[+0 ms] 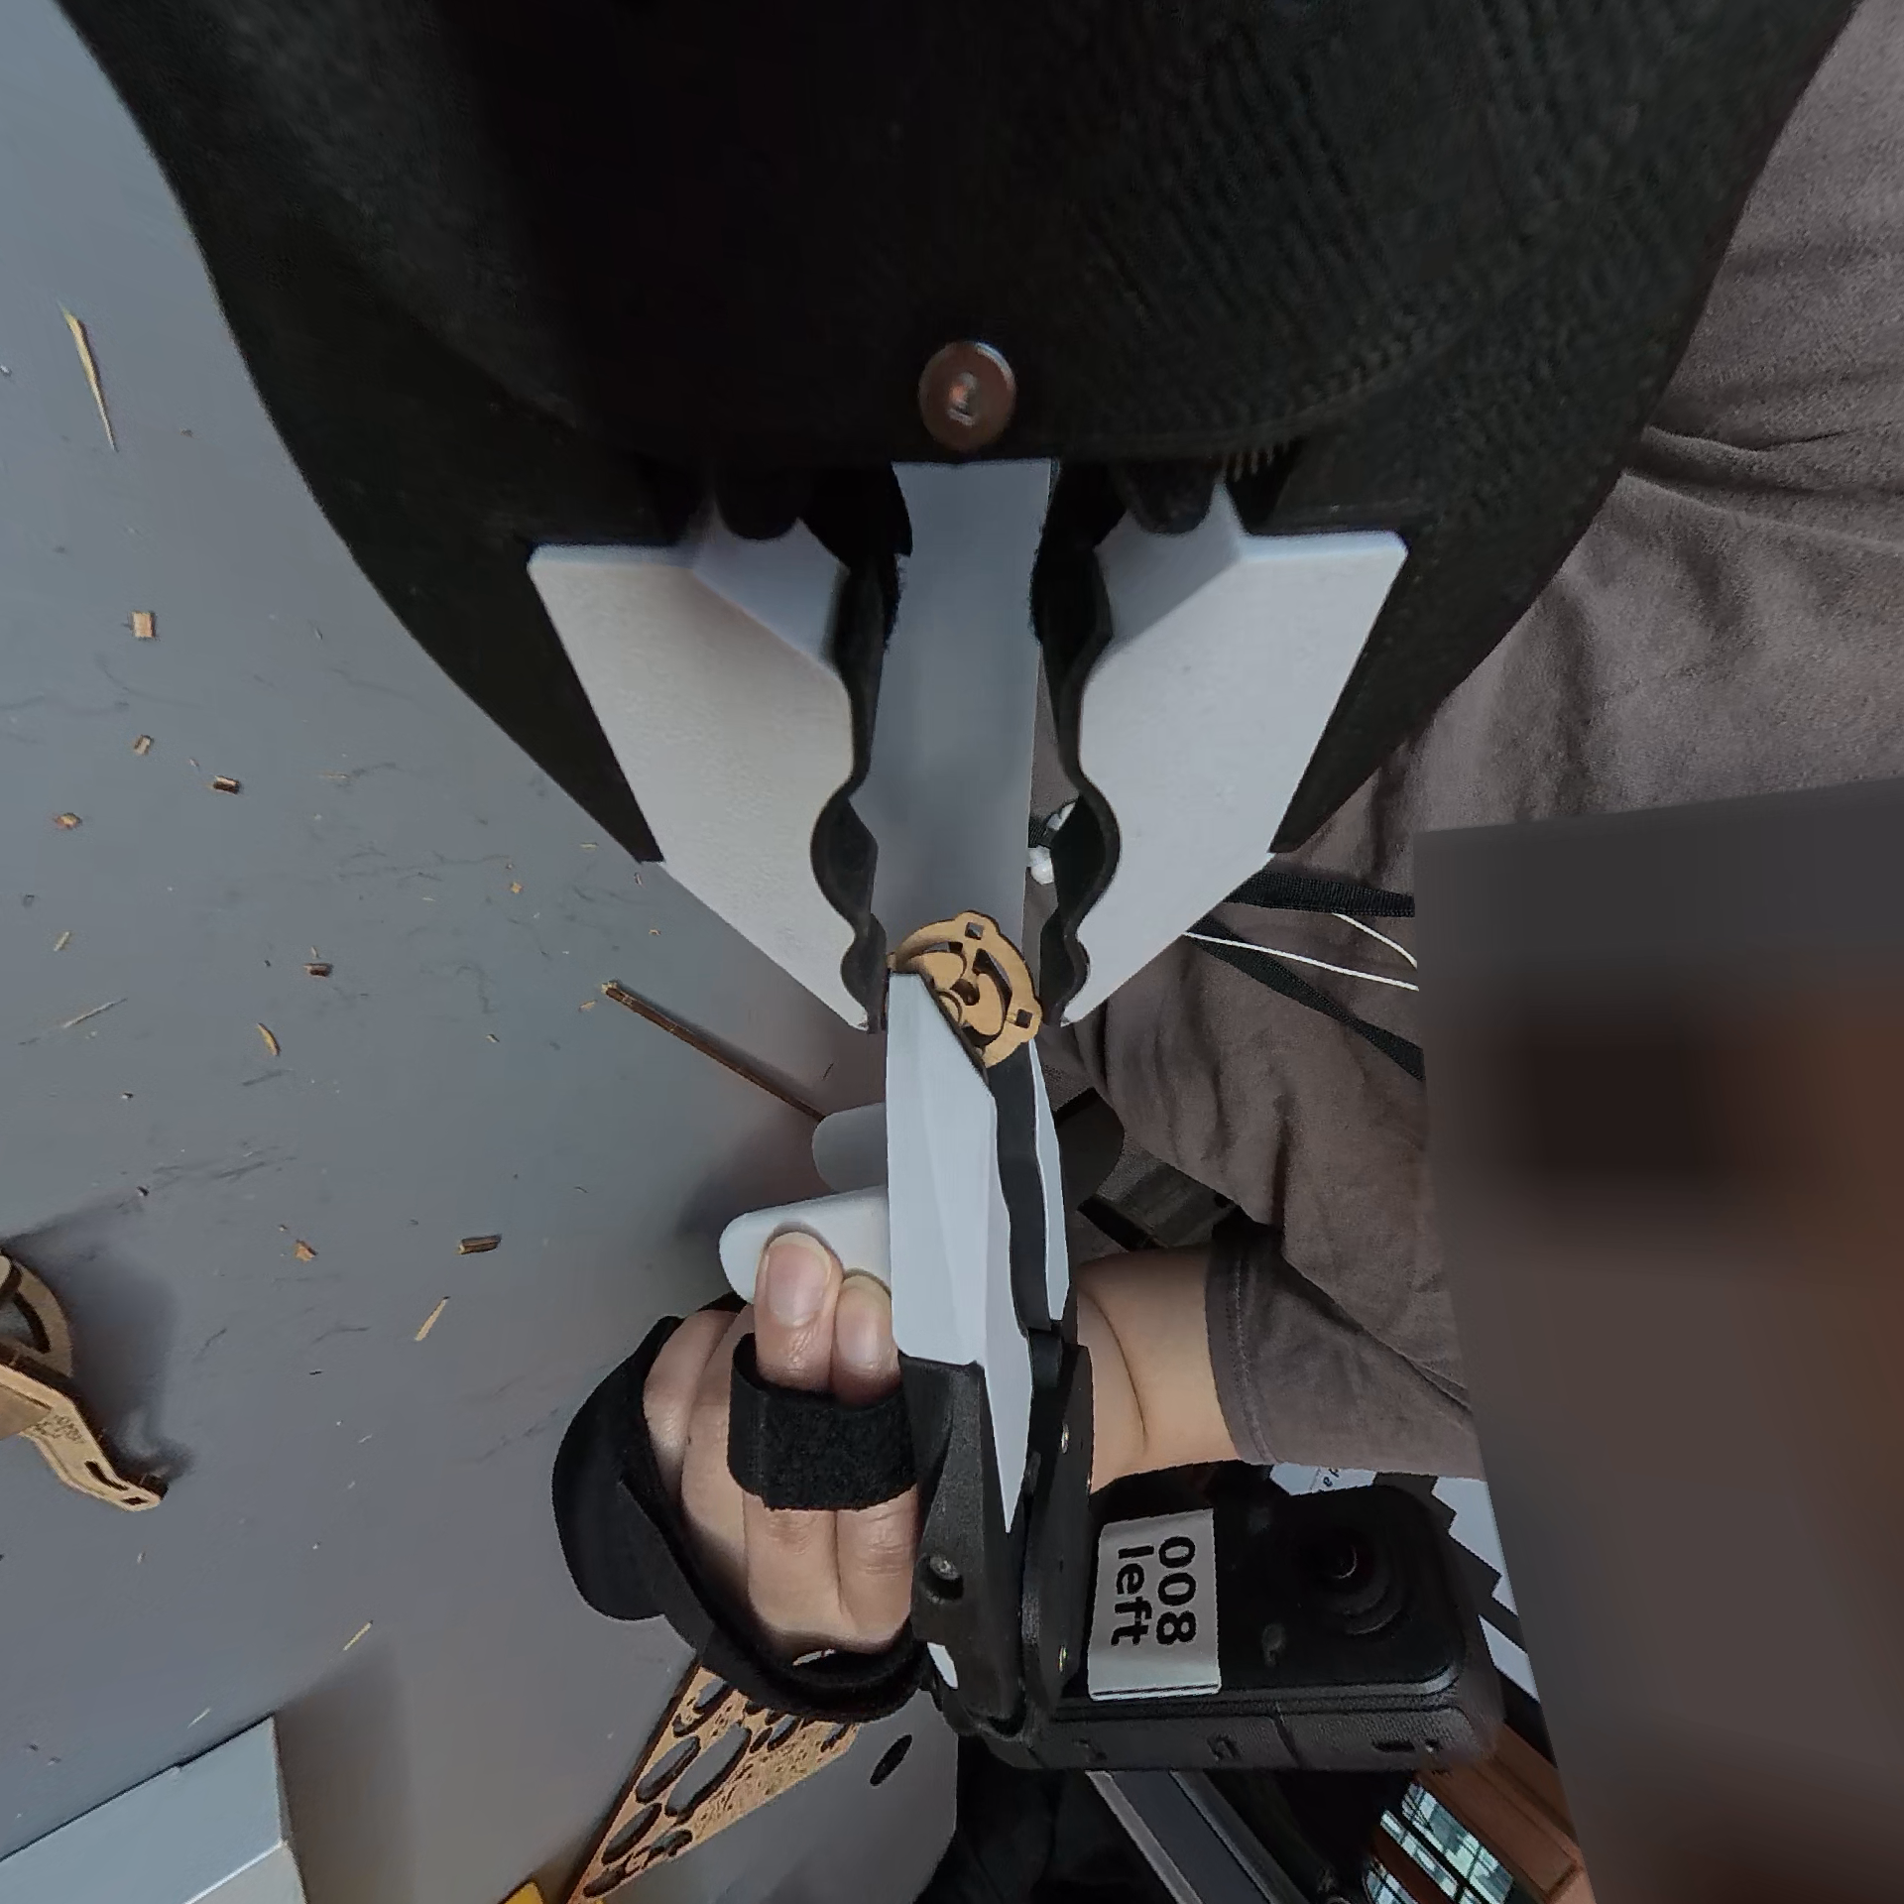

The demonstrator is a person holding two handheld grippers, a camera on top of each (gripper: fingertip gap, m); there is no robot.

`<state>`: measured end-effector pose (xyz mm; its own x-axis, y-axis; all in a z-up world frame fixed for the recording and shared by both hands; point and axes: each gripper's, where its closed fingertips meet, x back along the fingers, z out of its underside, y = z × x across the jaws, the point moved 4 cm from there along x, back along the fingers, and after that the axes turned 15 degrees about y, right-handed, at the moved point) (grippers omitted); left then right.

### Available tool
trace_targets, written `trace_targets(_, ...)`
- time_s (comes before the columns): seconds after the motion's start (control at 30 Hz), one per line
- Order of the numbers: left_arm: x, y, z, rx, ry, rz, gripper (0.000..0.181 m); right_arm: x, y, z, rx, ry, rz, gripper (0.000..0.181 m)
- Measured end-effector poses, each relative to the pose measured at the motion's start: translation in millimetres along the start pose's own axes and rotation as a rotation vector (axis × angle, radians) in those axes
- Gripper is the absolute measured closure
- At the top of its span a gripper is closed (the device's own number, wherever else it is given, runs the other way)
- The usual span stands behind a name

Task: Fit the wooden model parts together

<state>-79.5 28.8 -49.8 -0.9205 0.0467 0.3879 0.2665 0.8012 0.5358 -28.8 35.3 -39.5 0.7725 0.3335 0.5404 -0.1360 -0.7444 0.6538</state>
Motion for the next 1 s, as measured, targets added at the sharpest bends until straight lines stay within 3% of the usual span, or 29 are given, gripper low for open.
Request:
trace_targets(0.23,1,8,2,0.085,-0.015,0.006,0.161,4,-5,-4,-0.081,-0.099,-0.084,0.154)
trace_targets(0.5,4,17,6,0.325,-0.054,0.145,0.161,6,-12,-6,-0.131,-0.22,-0.176,0.153)
trace_targets(0.63,4,17,8,0.314,-0.035,0.136,0.161,5,-14,-5,-0.135,-0.269,-0.2,0.153)
trace_targets(0.73,5,18,6,0.29,-0.041,0.105,0.161,10,-14,-5,-0.05,-0.313,-0.093,0.147)
trace_targets(0.83,8,21,4,0.283,-0.059,0.083,0.161,24,-10,-3,0.143,-0.364,0.18,0.138)
trace_targets(0.93,7,22,7,0.306,-0.053,0.094,0.161,31,1,3,0.374,-0.374,0.49,0.163)
trace_targets(1.0,6,22,8,0.332,-0.052,0.111,0.161,30,8,4,0.453,-0.37,0.592,0.174)
